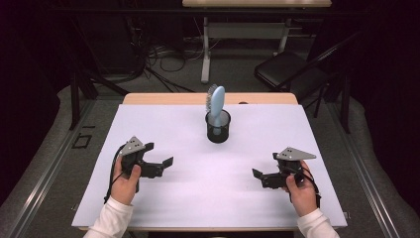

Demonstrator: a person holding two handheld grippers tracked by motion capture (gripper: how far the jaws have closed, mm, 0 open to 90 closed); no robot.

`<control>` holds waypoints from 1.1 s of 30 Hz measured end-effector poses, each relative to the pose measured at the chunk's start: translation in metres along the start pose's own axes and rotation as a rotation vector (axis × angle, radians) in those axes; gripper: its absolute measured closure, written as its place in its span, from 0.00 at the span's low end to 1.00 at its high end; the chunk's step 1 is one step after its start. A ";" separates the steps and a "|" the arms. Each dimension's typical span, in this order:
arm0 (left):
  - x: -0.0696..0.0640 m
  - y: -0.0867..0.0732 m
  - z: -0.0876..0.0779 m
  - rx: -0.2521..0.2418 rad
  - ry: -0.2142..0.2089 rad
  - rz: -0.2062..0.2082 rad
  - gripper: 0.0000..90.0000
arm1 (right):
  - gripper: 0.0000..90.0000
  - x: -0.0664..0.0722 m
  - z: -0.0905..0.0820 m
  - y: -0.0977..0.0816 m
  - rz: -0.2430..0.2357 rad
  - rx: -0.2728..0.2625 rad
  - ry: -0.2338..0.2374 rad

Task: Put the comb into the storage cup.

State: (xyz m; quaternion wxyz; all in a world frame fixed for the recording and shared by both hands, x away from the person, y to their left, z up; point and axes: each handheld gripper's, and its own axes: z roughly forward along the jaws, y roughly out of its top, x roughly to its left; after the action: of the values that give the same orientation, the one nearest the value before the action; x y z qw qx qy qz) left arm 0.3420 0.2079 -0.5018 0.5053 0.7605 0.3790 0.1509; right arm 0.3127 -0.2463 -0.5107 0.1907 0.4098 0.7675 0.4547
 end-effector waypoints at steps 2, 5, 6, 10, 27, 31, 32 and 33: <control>0.001 -0.002 0.000 0.006 0.005 0.000 0.03 | 0.01 -0.002 0.001 -0.002 0.008 0.004 -0.004; 0.002 -0.004 0.001 0.005 0.005 -0.002 0.03 | 0.01 -0.005 0.000 -0.005 0.012 -0.004 -0.011; 0.002 -0.004 0.000 0.002 0.006 -0.005 0.03 | 0.01 -0.006 -0.001 -0.005 0.013 0.000 -0.013; 0.001 -0.004 0.001 -0.001 -0.001 -0.002 0.03 | 0.01 -0.011 -0.003 -0.007 0.024 -0.007 -0.028; 0.007 -0.012 -0.001 -0.023 -0.002 -0.001 0.03 | 0.01 -0.019 -0.001 -0.017 0.036 0.004 -0.060; 0.009 -0.014 -0.001 -0.026 -0.003 -0.007 0.03 | 0.01 -0.019 0.000 -0.019 0.039 0.010 -0.067; 0.010 -0.015 -0.001 -0.026 -0.003 -0.009 0.03 | 0.01 -0.020 0.000 -0.020 0.038 0.011 -0.069; 0.011 -0.015 0.000 -0.024 -0.004 -0.010 0.03 | 0.01 -0.020 0.000 -0.021 0.039 0.016 -0.068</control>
State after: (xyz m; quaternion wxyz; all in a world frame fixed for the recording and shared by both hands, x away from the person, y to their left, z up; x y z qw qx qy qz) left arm 0.3423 0.2191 -0.5168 0.5159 0.7527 0.3799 0.1514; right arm 0.3153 -0.2674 -0.5300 0.2043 0.4414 0.7561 0.4379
